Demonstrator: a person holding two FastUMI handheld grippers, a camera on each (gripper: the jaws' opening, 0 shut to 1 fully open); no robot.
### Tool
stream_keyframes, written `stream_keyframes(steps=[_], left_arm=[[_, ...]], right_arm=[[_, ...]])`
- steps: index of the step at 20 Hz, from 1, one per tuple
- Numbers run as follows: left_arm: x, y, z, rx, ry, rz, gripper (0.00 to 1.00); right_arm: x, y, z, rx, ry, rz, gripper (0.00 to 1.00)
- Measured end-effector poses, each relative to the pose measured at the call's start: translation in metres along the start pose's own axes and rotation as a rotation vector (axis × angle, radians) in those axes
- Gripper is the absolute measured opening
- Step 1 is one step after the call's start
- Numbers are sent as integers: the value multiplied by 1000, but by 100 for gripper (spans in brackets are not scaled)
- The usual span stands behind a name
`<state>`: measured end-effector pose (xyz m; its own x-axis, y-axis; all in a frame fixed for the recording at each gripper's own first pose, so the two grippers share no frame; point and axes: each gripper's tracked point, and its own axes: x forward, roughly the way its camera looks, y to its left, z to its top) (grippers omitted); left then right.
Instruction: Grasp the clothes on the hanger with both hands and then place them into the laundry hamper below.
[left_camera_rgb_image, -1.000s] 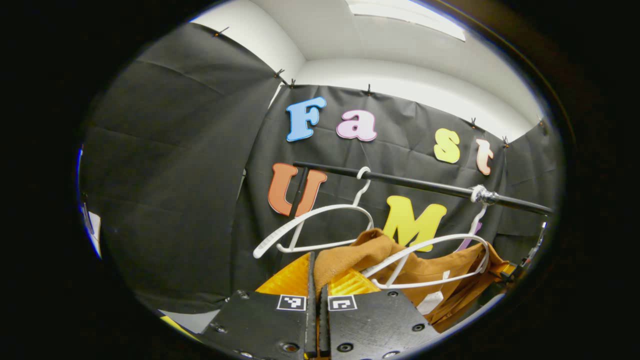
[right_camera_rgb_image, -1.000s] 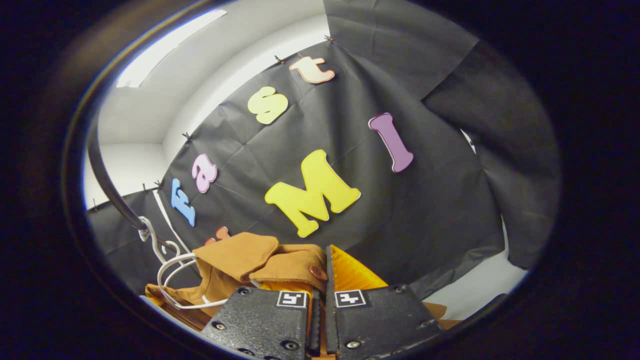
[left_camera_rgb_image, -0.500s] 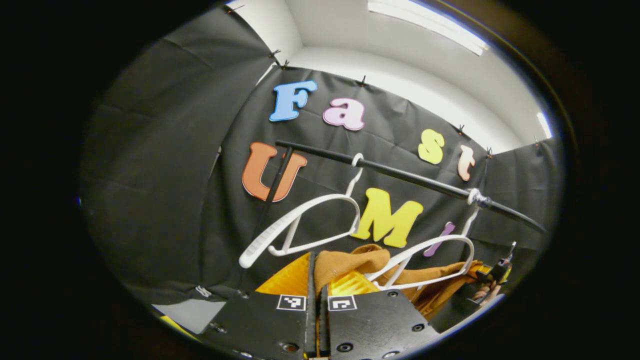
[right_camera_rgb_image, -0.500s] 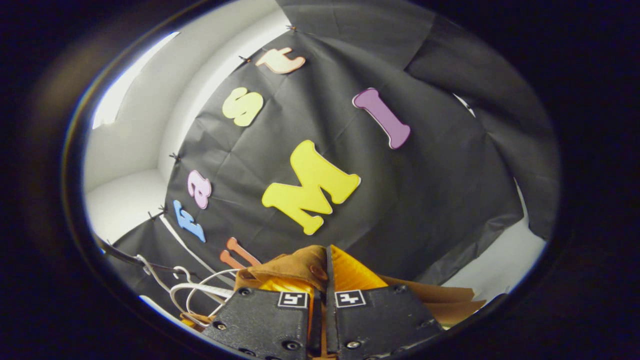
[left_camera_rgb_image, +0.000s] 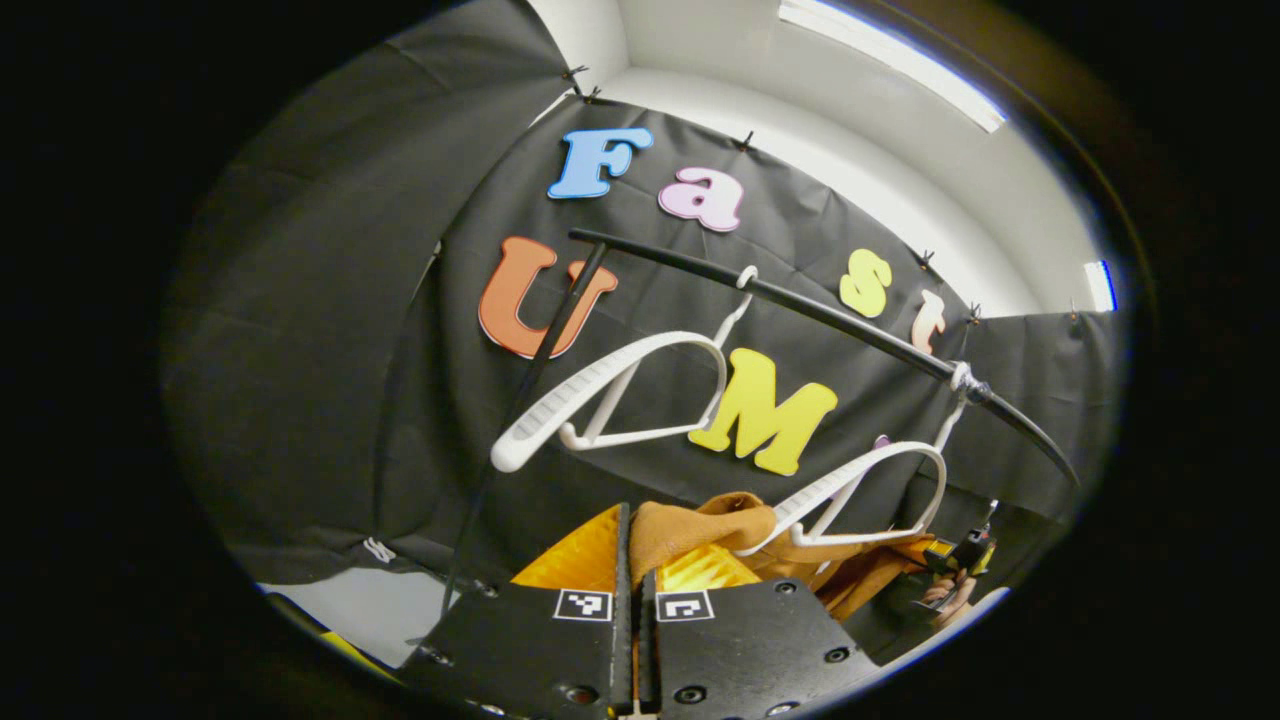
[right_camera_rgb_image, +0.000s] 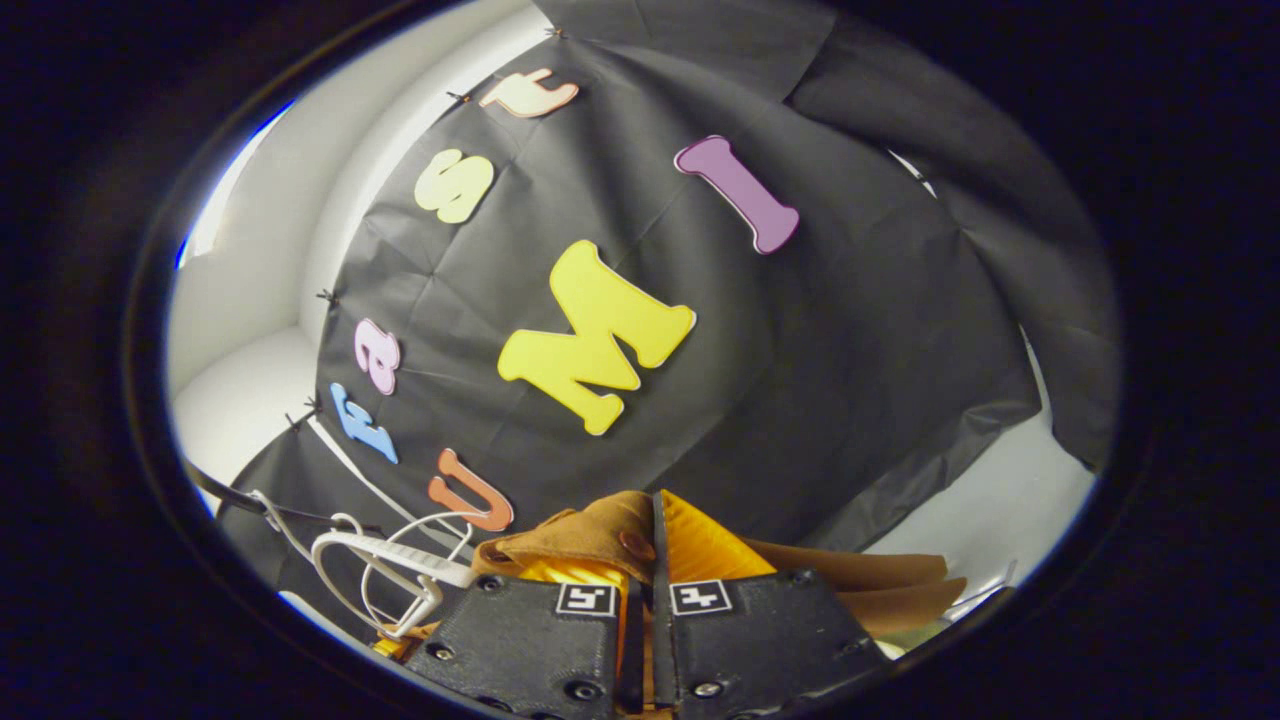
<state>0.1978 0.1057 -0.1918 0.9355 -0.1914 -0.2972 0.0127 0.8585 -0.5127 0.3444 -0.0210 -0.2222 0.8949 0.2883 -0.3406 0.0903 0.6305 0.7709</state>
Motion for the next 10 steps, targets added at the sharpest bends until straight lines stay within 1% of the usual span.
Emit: stream_keyframes(steps=[2, 4, 7, 8, 9, 10], left_arm=[[-1, 9, -14, -5, 28, 19, 2], [-7, 18, -35, -6, 83, 51, 2], [-13, 27, -60, 47, 136, 90, 2], [-16, 26, -64, 64, 142, 94, 2], [-21, 22, -68, 66, 149, 92, 0], [-26, 18, -72, 64, 153, 85, 2]], right_arm=[[1, -9, -9, -12, 23, -21, 7], [0, -27, -22, -25, 56, -69, 7], [-3, -40, -35, -51, 92, -110, 7], [-5, -43, -40, -57, 105, -119, 7], [-8, -47, -46, -59, 115, -129, 6], [-12, -50, -51, -60, 128, -135, 6]])
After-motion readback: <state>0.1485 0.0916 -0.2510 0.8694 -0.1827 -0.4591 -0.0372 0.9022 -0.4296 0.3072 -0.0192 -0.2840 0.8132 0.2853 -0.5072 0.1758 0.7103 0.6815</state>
